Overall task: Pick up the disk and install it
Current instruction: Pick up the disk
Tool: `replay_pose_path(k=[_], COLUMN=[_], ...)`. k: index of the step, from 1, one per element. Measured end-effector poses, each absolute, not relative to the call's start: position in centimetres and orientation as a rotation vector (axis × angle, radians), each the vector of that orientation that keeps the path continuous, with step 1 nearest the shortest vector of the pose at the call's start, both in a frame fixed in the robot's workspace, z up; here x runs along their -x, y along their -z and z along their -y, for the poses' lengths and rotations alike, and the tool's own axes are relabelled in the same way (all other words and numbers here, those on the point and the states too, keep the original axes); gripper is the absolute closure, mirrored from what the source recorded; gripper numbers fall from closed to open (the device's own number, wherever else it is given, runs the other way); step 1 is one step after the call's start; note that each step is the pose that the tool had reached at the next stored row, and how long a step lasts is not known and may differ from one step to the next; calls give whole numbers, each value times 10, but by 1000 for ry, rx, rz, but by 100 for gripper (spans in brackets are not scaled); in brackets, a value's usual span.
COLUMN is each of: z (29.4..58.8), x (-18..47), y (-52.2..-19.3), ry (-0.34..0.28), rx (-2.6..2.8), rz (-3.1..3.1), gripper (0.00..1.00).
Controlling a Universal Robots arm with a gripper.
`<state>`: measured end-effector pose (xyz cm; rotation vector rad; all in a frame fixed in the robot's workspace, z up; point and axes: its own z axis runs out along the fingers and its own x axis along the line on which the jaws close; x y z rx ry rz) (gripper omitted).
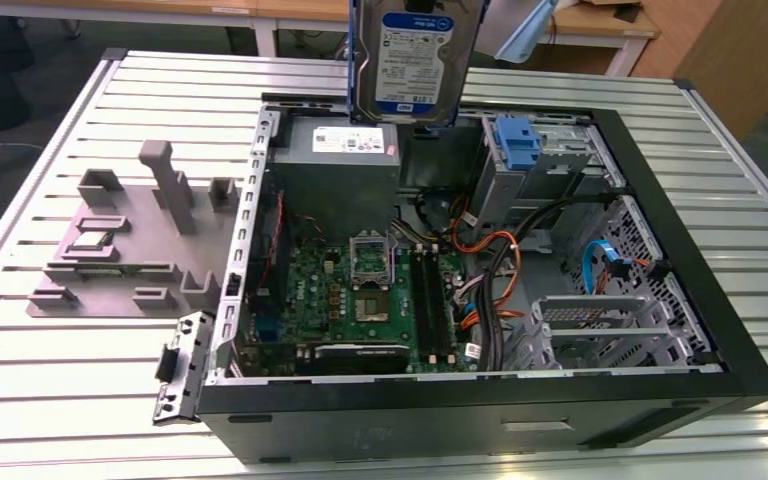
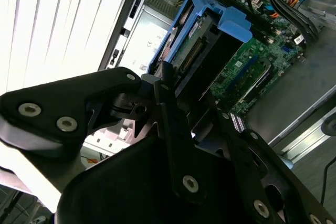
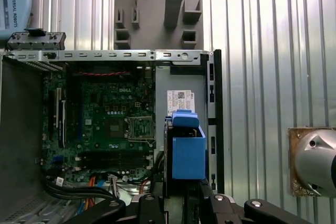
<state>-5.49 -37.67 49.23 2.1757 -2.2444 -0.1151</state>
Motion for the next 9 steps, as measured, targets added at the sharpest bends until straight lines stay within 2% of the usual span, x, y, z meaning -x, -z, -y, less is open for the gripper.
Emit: replay_pose_path(k=[9], z=[381], x=[55], y=[-492], ry=[115], rx=[-2176], rz=[2244], gripper=[65])
